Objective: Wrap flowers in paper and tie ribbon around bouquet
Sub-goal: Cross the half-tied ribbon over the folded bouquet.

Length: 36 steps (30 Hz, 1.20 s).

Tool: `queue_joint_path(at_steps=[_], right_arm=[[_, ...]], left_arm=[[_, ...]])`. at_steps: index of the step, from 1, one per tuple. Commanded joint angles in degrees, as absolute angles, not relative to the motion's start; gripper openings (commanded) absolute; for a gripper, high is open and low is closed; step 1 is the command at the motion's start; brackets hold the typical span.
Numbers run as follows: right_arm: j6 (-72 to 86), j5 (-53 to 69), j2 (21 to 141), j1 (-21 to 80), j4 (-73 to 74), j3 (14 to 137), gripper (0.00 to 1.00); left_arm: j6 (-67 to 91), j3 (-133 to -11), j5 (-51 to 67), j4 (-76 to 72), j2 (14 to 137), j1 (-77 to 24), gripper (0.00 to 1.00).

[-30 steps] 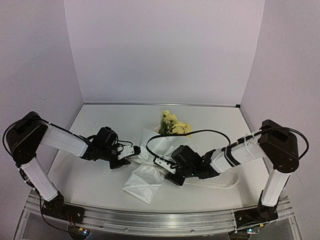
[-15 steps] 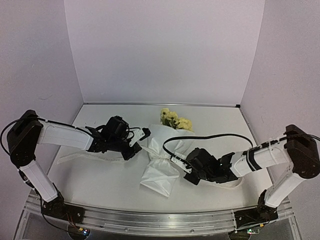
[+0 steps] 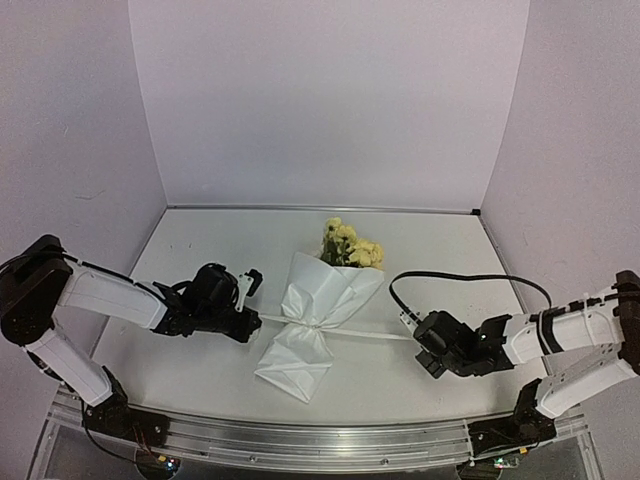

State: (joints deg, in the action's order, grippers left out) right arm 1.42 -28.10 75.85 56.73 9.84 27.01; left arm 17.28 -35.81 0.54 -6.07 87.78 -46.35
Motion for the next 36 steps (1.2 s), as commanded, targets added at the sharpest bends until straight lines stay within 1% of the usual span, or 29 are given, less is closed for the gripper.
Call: queue_joint_path(at_steps=[1,5,10,16,22,27,34,36], right_arm=[[6.7,-29.6,72.8,55.1,16.0,25.3,0.00],[5.9,-29.0,71.7,54.2,16.2,25.6,0.00],[6.4,-27.6,69.5,49.7,17.4,24.8,0.00],[6.4,-26.0,67.3,46.7,18.8,24.2,0.00],[6.7,-22.8,67.8,46.7,21.6,26.7,0.00],[7.4,-20.1,68.5,46.7,22.8,28.5,0.00],[8.4,-19.1,69.4,46.7,23.2,30.4,0.00],[8.6,-18.4,70.1,46.7,23.4,31.1,0.00]], left_arm=[[19.5,-32.8,-0.2,-13.9,85.5,-50.5,0.00],[14.1,-34.8,-1.0,-14.5,86.7,-54.9,0.00],[10.1,-38.8,-3.8,-13.6,84.2,-56.5,0.01],[5.3,-44.0,-0.2,-9.9,82.4,-57.1,0.06],[2.2,-53.2,12.0,-3.7,88.9,-58.3,0.05],[-2.5,-59.8,15.9,-2.2,94.6,-61.6,0.09],[-8.0,-68.3,18.2,2.5,104.1,-67.0,0.10],[-9.2,-69.8,18.4,3.4,106.0,-67.8,0.12]])
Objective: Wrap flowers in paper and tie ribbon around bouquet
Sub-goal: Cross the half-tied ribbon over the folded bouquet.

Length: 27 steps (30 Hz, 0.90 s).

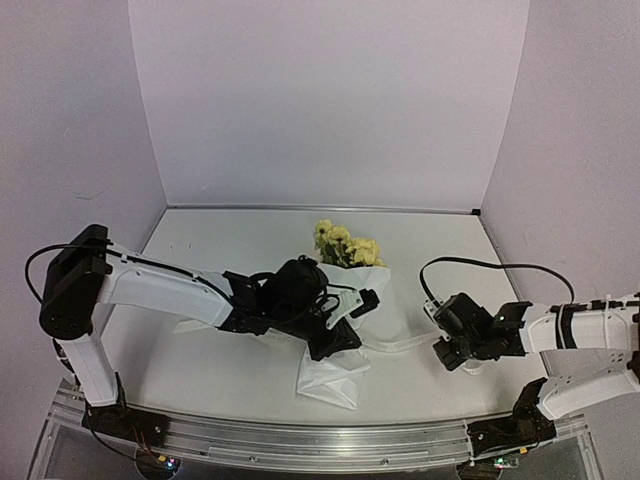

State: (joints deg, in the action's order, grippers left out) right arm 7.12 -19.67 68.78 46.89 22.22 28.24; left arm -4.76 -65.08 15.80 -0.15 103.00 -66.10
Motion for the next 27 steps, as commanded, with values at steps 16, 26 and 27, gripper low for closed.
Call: queue_joint_path(at_steps=[16,26,27], right_arm=[[10.6,-16.0,73.7,47.0,24.3,34.7,0.00],[11.0,-16.0,73.4,47.1,24.6,34.6,0.00],[11.0,-15.9,73.3,47.1,24.8,34.7,0.00]], left_arm=[[-11.0,-77.6,16.0,1.3,111.7,-69.1,0.23],[-10.9,-81.1,19.3,2.5,115.0,-69.1,0.35],[-10.8,-81.9,19.7,2.7,115.4,-69.1,0.36]])
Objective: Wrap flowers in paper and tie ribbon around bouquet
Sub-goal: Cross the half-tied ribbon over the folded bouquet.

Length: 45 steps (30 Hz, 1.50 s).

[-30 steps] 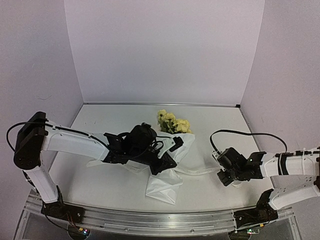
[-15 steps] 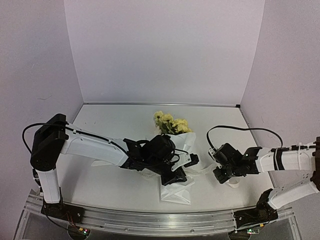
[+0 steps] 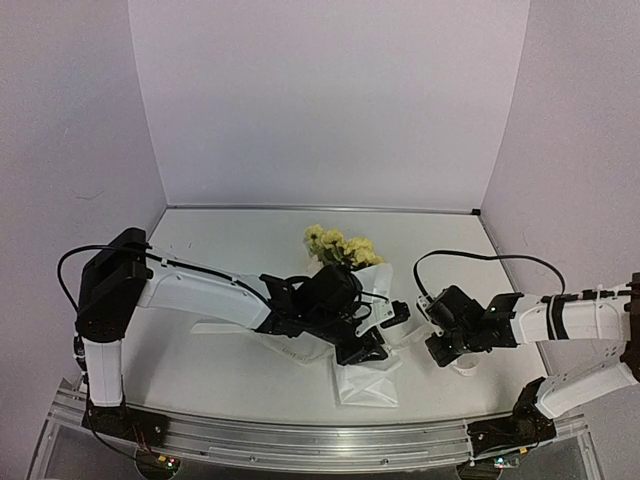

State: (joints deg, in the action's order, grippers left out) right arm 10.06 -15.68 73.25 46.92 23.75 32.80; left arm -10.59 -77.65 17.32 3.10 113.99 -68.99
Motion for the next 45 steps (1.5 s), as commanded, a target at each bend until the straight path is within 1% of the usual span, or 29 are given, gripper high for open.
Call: queue_joint_path(at_steps=[1,4,9,12,14,17,19,24,28,33,38,42,45], right_arm=[[11.1,-15.9,73.3,47.1,24.9,34.7,0.00],[11.6,-15.6,72.7,47.0,26.4,35.5,0.00],[13.0,-13.0,70.9,46.9,34.3,39.8,0.00],[13.0,-11.1,71.0,47.0,40.0,42.9,0.00],[13.4,-10.4,70.7,46.9,42.0,43.8,0.00],[14.2,-9.2,69.8,47.0,43.6,44.7,0.00],[15.2,-7.4,69.7,46.8,46.5,46.5,0.00],[21.1,0.2,72.8,46.5,61.2,58.4,0.00],[31.7,7.0,74.1,46.4,64.1,64.2,0.00],[48.5,8.9,75.0,46.4,62.2,68.2,0.00],[63.1,12.5,80.2,46.4,59.4,75.1,0.00],[77.6,15.2,83.7,46.4,52.2,75.8,0.00],[84.9,14.3,85.0,46.5,48.3,75.5,0.00]], left_arm=[[-10.7,-82.5,19.9,2.9,115.7,-69.1,0.38],[-10.2,-83.3,20.7,2.5,115.8,-69.1,0.42],[-8.3,-82.8,21.8,0.4,114.8,-68.8,0.52],[-7.5,-82.3,22.5,0.3,114.6,-68.5,0.56],[-7.3,-82.1,22.7,0.3,114.8,-68.5,0.58],[-6.5,-81.6,22.8,-1.2,114.3,-68.5,0.63],[-5.6,-80.9,22.7,-2.5,113.2,-68.3,0.63],[-0.1,-78.1,25.2,-6.5,108.8,-66.1,0.63],[2.7,-74.3,26.2,-8.7,104.4,-65.3,0.64],[3.9,-67.7,23.9,-11.2,99.2,-65.4,0.64],[4.3,-62.4,21.6,-13.5,95.6,-65.8,0.65],[3.3,-61.0,19.0,-14.1,94.9,-66.6,0.64],[2.9,-59.8,16.4,-16.3,94.8,-67.1,0.64]])
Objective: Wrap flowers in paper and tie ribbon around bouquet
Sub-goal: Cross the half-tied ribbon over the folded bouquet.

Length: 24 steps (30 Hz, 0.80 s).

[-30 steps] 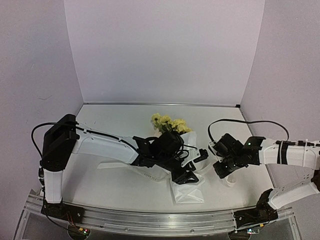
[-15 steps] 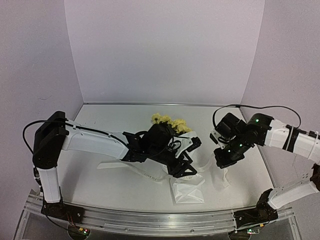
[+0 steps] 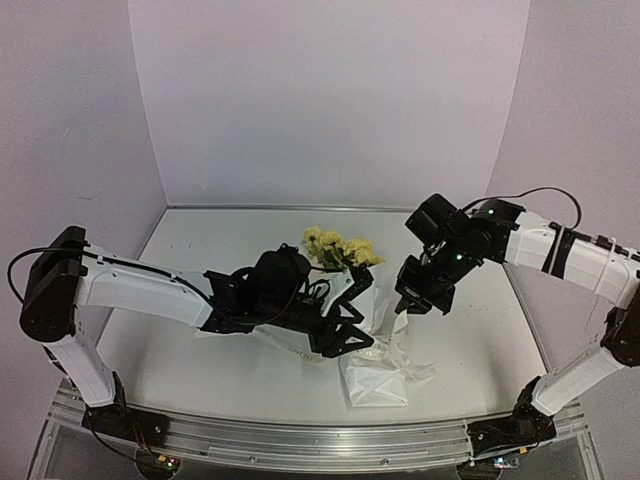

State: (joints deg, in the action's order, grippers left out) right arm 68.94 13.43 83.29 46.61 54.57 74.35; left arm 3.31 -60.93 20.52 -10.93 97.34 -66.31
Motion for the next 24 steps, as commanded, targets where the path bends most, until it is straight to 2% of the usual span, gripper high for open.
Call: queue_joint_path(at_steps=[1,6,19,21,22,24], right_arm=[[86.9,13.6,85.2,46.7,47.3,75.4,0.00],[92.6,11.5,86.5,47.8,44.6,75.7,0.00],[95.3,8.1,85.5,48.6,43.2,73.1,0.00],[95.3,8.0,85.3,48.6,43.0,72.7,0.00],[95.2,8.1,85.2,48.6,42.9,72.6,0.00],[94.3,8.3,85.2,48.6,42.7,72.5,0.00]], left_arm=[[2.9,-59.6,15.8,-16.8,95.0,-67.2,0.64],[2.8,-59.8,11.6,-20.6,97.4,-68.1,0.64],[4.7,-63.6,10.7,-25.0,104.0,-68.9,0.62],[5.3,-63.8,11.1,-25.9,104.4,-69.0,0.58],[5.4,-63.9,11.4,-26.2,104.6,-69.0,0.53],[5.6,-64.2,12.2,-26.2,104.8,-69.0,0.32]])
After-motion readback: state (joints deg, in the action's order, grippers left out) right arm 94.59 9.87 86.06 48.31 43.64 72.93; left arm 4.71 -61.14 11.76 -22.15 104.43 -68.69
